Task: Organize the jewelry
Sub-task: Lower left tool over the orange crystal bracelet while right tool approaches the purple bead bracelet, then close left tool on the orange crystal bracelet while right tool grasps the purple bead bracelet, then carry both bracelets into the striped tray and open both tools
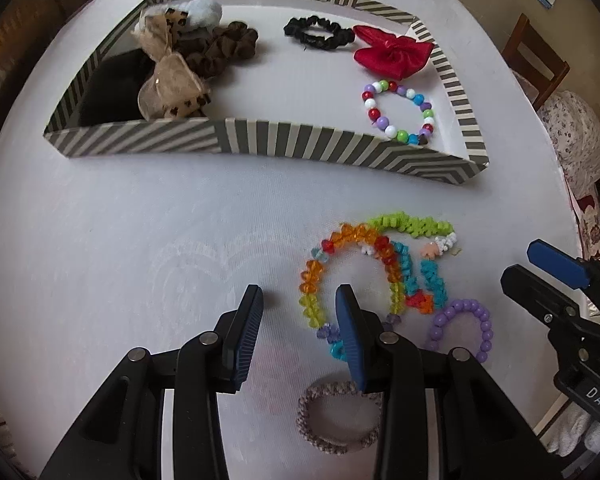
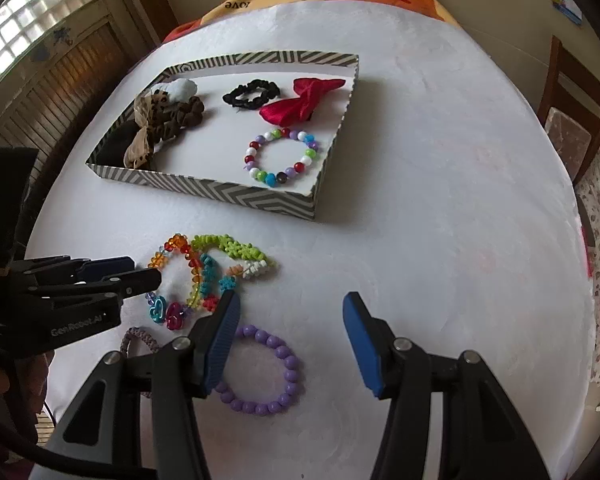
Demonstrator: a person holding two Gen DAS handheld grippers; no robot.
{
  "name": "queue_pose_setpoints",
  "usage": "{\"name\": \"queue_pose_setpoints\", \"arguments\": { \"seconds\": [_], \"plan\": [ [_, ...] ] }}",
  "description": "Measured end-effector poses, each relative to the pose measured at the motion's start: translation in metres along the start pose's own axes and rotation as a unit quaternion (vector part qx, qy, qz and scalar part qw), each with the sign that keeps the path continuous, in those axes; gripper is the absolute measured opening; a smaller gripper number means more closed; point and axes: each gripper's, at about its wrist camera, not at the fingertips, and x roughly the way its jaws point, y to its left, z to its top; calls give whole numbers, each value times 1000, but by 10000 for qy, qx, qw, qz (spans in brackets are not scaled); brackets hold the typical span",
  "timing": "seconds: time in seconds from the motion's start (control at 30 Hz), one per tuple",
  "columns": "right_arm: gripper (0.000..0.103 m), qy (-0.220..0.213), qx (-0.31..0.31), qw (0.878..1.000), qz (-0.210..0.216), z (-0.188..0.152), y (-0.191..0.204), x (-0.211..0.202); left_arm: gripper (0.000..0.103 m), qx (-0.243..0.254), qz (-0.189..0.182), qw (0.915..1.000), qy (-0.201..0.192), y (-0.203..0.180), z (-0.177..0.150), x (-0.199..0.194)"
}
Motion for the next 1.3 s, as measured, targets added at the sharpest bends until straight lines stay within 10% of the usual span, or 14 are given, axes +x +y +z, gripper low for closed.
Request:
{"name": "queue_pose_setpoints", "arguments": {
  "seconds": [0.43,0.57,0.77,1.3],
  "plan": [
    [56,361,-482,9982,-63,-32,3,11,28,482,421,9979,-70,-19,8,8],
    [42,444,-564,9973,-167,-46,1,21,4,615,500,9967,-184,-20,10,9],
    [10,113,-904,9946,-502,-53,8,21,1,255,-69,9995,-146,3,14,8],
    [9,-615,-790,9949,134,-11,13,-52,1,155,-493,9941,-950,13,33,-81]
  ]
}}
